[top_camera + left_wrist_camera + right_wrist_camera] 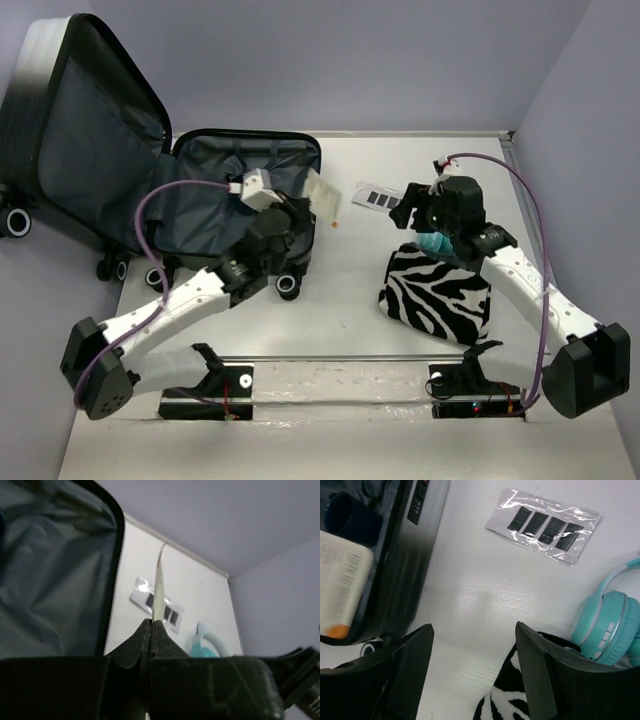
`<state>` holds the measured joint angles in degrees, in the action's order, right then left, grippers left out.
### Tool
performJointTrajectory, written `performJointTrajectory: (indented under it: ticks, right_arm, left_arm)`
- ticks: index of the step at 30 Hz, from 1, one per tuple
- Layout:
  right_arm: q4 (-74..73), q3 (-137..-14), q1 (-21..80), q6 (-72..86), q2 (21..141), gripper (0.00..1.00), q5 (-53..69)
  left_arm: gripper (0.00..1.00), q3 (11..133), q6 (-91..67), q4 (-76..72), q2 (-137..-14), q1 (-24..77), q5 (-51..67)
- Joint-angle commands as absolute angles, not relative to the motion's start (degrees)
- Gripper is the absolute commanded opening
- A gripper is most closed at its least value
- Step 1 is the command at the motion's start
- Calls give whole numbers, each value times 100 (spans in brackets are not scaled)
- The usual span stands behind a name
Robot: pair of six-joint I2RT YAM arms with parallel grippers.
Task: Pack the luggage
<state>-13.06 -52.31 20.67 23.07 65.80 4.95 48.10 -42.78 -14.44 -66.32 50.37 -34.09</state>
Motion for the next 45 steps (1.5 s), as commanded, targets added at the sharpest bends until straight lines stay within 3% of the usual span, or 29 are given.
performJointTrajectory:
  ticks: [1, 6, 12, 14, 15, 16, 18, 19, 29, 40, 43, 45]
  right_arm:
    - [-1529, -5721, 2057, 1716, 7056, 71, 115]
    - [-1783, -6406, 2057, 846, 8118, 70, 378]
    - [-2039, -7259, 2495, -165, 9279, 69, 167]
    - [-2074, -7593, 2628, -500, 9807, 69, 0]
    - [-2074, -7707, 2698, -588, 9983, 69, -165]
    - [-2074, -7926, 2698, -711, 10158, 68, -167]
    - [-2074, -8155, 2698, -808, 10658, 67, -193]
    - [-2074, -8348, 2698, -922, 10809, 66, -228]
    - [-2101, -9254, 2813, -1696, 12075, 64, -896]
    - [-2118, -10160, 2865, -2180, 13060, 61, -1187]
    - [-2109, -10283, 2865, -2049, 13183, 57, -959]
    - [-2109, -10397, 2865, -1969, 13297, 44, -897]
  left_arm:
    - [6, 4737, -4026, -1073, -5558, 4098, -3507]
    - [6, 4659, -4034, -616, -4905, 2877, -3630]
    - [6, 4474, -4420, -554, -5079, 1899, -2980]
    - [19, 4500, -4509, -466, -5290, 1601, -2769]
    - [32, 4500, -4509, -466, -5352, 1513, -2673]
    - [63, 4561, -4509, -422, -5431, 1355, -2576]
    - [92, 4623, -4492, -308, -5432, 1257, -2409]
    - [99, 4727, -4439, -299, -5353, 1222, -2339]
    - [99, 5774, -2928, 781, -4677, 1169, -134]
    - [99, 5212, -2083, 1108, -3508, 1248, 369]
    - [99, 5089, -2074, 1011, -3288, 1309, 62]
    - [99, 5028, -2039, 949, -3200, 1459, -263]
